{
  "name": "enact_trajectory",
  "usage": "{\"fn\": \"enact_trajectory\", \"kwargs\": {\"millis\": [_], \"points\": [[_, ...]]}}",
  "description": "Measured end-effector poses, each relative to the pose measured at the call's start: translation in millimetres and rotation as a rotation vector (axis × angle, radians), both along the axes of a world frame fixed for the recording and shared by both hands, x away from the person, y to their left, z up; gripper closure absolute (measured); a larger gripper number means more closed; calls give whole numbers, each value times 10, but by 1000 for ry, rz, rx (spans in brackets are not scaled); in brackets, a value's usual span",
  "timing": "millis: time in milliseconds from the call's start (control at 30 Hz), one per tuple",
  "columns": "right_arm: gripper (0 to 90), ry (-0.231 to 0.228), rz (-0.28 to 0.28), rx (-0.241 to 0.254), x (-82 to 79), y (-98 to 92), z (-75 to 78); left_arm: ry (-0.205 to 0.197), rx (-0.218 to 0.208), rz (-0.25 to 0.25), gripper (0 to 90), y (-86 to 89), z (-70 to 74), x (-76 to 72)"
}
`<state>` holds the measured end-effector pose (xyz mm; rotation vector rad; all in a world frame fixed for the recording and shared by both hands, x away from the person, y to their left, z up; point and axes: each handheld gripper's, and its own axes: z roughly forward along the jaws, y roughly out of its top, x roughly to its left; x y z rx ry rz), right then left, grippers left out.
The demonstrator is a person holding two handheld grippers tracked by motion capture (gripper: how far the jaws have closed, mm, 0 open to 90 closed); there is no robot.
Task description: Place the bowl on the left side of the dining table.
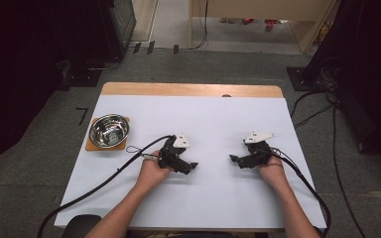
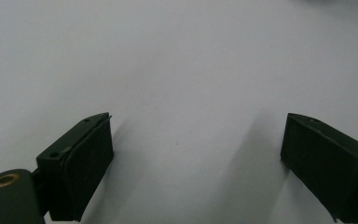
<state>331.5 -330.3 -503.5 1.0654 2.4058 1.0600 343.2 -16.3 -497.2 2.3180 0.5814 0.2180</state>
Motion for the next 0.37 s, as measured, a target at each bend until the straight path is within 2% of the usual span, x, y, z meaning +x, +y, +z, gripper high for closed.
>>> {"fn": "enact_trajectory", "kwargs": {"millis": [133,367], "points": [[127,1,0,0,0,0,0,20,-22,-20,6,-2,-24,7],[126,1,-1,0,-1,0,0,13,-16,-23,2,-5,-26,1]]}}
